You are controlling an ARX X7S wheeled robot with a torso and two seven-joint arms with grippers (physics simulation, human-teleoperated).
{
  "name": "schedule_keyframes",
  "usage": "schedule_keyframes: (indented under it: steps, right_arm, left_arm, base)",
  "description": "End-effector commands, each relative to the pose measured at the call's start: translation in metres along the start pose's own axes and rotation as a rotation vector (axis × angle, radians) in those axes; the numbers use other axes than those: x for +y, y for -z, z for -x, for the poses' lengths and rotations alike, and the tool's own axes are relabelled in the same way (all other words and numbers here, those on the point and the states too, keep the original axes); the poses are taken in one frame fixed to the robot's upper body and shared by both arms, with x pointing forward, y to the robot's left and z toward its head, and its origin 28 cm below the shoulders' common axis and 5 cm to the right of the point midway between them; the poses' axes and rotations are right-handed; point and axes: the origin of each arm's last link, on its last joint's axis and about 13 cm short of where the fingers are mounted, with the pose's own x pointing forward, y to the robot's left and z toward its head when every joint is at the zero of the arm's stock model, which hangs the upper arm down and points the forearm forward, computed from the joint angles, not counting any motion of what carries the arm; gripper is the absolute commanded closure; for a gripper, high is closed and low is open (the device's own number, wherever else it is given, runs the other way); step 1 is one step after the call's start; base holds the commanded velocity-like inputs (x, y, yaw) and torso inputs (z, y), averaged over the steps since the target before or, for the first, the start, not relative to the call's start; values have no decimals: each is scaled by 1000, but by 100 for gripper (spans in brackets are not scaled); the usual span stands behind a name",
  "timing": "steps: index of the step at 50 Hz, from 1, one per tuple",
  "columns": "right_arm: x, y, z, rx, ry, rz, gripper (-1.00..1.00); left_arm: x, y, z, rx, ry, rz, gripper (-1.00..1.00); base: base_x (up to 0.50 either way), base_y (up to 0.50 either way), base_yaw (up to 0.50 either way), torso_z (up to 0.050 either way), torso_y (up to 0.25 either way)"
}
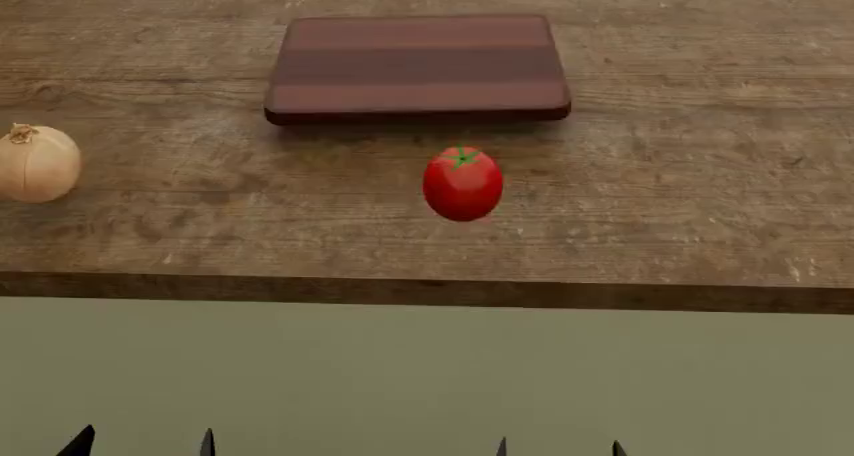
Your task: Place the avocado, onion, tomato and bell pepper on the cutting board.
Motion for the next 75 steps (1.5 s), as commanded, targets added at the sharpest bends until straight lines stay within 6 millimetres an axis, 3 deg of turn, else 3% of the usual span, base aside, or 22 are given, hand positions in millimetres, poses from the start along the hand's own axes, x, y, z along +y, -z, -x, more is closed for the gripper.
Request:
schedule_keyframes:
  steps: [1, 15, 69, 75]
  right_arm:
    - [-1, 0, 0, 0, -5, 0, -100]
    - [-1, -1, 1, 10, 7, 13, -100]
    - [0, 0, 1, 18, -12, 27, -100]
    - [-1, -1, 1, 13, -7, 15, -100]
  left_arm:
    - [0, 0, 0, 0, 0, 0, -100]
    - [1, -1, 1, -13, 6, 23, -100]
    - [-1, -2, 1, -30, -1, 4, -100]
    - [-1, -1, 1, -30, 1, 2, -100]
  base:
    - [0, 0, 0, 0, 0]
    - [0, 20, 0, 0, 0]
    - [0, 500, 0, 0, 0]
    - [0, 35, 0, 0, 0]
